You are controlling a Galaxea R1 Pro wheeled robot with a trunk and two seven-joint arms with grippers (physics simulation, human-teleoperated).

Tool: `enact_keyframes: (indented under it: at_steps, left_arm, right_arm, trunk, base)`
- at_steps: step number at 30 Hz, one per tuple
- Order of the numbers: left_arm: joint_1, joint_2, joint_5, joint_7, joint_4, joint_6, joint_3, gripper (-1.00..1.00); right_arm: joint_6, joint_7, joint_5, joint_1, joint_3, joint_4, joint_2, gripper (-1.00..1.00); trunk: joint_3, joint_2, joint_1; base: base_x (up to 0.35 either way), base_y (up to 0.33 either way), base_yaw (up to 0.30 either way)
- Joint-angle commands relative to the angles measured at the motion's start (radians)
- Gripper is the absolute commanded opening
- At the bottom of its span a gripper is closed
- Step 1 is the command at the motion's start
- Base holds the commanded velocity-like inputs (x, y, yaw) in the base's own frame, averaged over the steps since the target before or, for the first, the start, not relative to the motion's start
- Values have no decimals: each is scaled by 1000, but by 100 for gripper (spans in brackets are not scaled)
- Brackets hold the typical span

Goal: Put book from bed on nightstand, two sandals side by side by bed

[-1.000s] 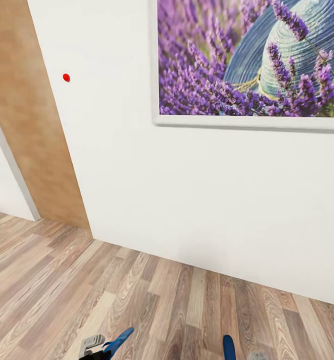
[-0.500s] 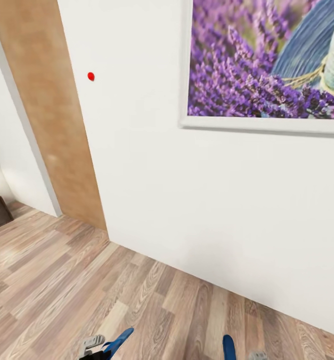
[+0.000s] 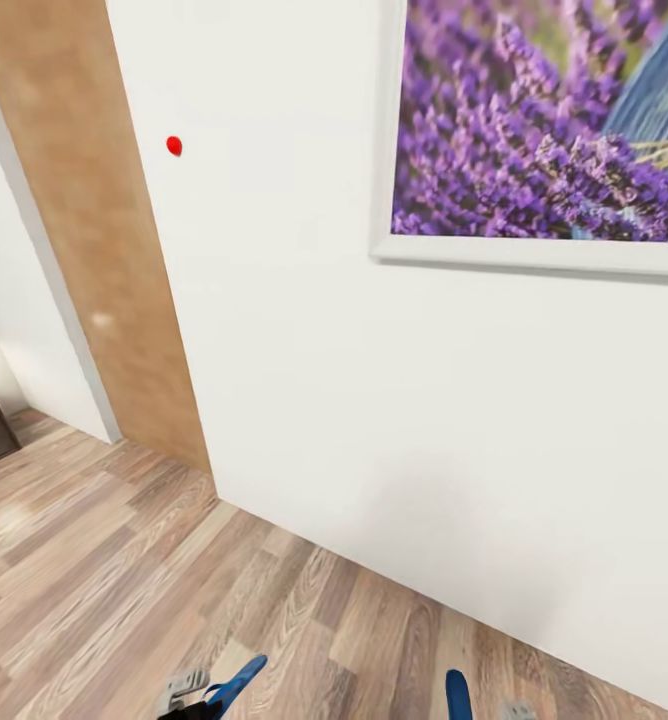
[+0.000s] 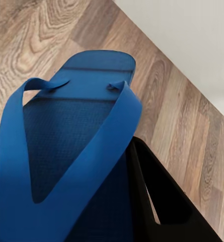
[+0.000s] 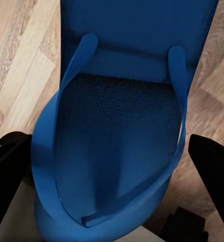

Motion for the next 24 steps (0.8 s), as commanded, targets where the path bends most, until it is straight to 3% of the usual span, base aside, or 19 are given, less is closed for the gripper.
enact_keyframes:
  at_steps: [1, 7, 24]
  left_arm:
    - [-1, 0, -12, -1, 1, -10, 7, -100]
    - [-1, 0, -12, -1, 1, -10, 7, -100]
    - [0, 0, -12, -1, 1, -10, 7, -100]
  right_arm:
    - [9, 5, 5, 0, -10, -2, 0, -100]
    - [9, 5, 5, 0, -10, -2, 0, -100]
    - [9, 5, 5, 0, -10, -2, 0, -100]
  trunk:
    - [-1, 0, 0]
    - [-1, 0, 0]
    - [-1, 0, 0]
  base:
    - [315, 0, 5]
    - [315, 0, 140]
    - [315, -4, 272]
